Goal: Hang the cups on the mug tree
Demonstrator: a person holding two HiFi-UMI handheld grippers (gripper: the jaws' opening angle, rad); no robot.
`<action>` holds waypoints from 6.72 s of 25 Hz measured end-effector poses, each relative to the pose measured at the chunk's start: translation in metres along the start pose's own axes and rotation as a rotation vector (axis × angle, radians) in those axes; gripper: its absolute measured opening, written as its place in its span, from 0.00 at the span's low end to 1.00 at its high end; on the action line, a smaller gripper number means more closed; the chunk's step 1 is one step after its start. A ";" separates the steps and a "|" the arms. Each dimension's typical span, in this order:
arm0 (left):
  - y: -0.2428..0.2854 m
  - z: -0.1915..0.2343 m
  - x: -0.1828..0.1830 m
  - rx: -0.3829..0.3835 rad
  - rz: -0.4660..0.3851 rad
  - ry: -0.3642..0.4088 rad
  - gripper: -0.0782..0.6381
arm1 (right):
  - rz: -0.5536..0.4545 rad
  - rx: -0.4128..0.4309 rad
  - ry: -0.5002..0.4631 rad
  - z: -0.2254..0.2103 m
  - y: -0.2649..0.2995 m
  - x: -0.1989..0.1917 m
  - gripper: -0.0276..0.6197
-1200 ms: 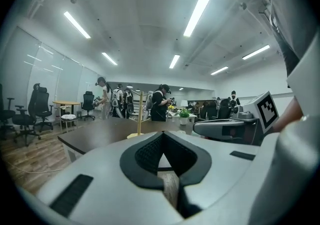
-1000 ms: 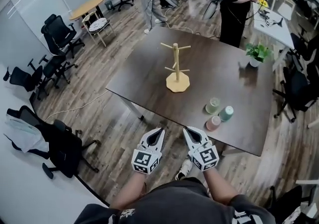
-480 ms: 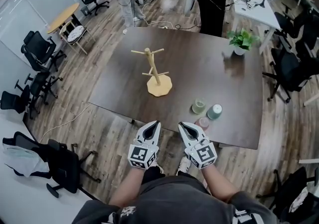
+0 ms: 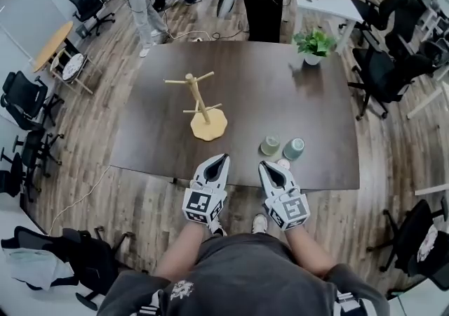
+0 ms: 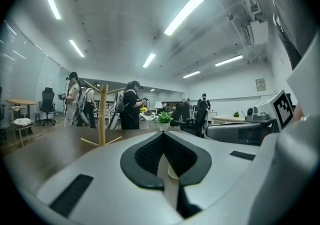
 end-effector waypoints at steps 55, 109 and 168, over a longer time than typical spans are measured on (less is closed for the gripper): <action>0.035 0.002 -0.080 -0.133 0.196 -0.011 0.12 | 0.472 -0.443 -0.007 -0.084 -0.025 -0.140 0.56; -0.039 0.178 -0.018 0.275 0.037 -0.049 0.12 | -0.089 0.052 -0.282 0.071 0.210 0.046 0.56; -0.074 0.188 -0.034 0.135 0.067 -0.031 0.12 | 0.071 -0.152 -0.392 0.102 0.242 -0.030 0.65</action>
Point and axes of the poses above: the fingertips, and each gripper's own axes: y forward along the fingers, z to its left, x out of its top, the point moved 8 cm from there along -y, backward along the fingers, and after that the axes turned 6 degrees about -z, right-handed, at the moved point
